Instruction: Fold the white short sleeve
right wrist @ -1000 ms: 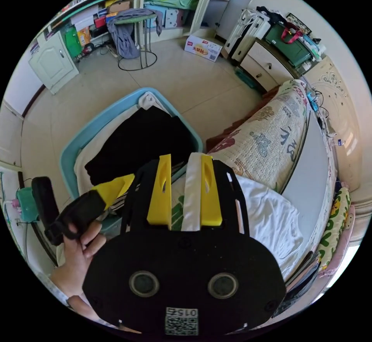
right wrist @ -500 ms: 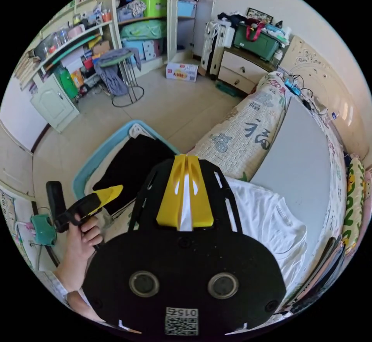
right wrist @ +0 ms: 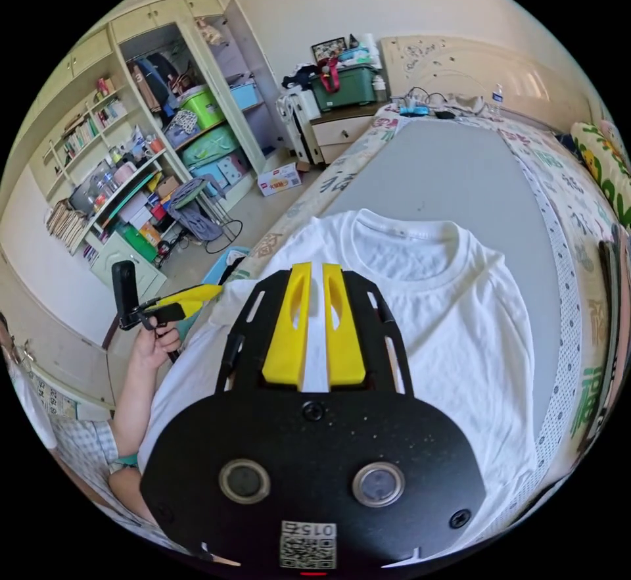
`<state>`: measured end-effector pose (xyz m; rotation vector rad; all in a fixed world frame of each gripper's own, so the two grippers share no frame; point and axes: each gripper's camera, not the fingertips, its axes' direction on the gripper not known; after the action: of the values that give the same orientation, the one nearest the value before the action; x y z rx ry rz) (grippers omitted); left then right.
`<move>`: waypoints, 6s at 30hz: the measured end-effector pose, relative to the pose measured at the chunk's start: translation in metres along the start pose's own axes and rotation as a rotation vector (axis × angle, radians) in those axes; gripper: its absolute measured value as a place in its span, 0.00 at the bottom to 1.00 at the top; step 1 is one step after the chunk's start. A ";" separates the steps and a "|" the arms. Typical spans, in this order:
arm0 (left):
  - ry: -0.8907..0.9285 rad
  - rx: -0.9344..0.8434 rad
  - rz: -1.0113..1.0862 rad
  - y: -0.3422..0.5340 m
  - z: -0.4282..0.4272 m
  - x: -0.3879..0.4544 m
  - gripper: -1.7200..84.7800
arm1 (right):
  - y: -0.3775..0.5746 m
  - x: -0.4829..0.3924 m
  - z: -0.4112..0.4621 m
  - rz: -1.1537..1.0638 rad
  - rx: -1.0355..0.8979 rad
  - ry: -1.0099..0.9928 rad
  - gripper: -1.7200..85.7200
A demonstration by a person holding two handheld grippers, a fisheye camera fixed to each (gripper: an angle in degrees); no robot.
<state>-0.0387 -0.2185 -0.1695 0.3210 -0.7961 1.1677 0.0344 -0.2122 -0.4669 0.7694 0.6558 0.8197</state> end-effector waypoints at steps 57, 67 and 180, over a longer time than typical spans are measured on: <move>-0.176 -0.207 0.313 0.004 -0.002 0.053 0.02 | -0.061 0.023 0.400 -0.085 -0.262 0.091 0.05; -0.186 -0.201 0.145 0.003 -0.022 0.007 0.01 | -0.064 -0.012 0.460 -0.103 -0.297 0.102 0.08; -0.083 -0.439 0.573 0.289 -0.088 0.359 0.08 | 0.905 -0.095 0.020 0.271 0.049 -0.011 0.06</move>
<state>-0.2077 0.1957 -0.0272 -0.2434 -1.2377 1.4684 -0.3517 0.1116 0.2915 0.9188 0.5707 1.0482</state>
